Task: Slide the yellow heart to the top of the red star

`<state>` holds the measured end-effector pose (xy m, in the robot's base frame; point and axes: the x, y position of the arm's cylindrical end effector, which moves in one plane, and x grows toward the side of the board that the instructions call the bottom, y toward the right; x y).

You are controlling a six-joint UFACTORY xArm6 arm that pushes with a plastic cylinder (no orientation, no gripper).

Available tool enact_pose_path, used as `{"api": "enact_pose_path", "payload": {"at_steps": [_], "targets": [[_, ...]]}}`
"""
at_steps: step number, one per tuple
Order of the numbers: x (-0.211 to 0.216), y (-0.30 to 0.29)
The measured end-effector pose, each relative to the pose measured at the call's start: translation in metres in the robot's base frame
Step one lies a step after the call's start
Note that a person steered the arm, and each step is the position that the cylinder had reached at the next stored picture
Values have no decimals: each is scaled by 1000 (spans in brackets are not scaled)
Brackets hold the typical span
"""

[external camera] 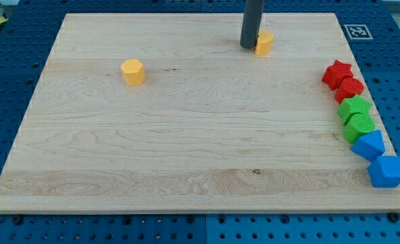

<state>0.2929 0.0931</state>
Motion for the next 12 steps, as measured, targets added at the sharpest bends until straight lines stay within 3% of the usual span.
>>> {"api": "enact_pose_path", "payload": {"at_steps": [3, 6, 7, 12], "targets": [[7, 61], [-12, 73], [16, 91], [34, 134]]}}
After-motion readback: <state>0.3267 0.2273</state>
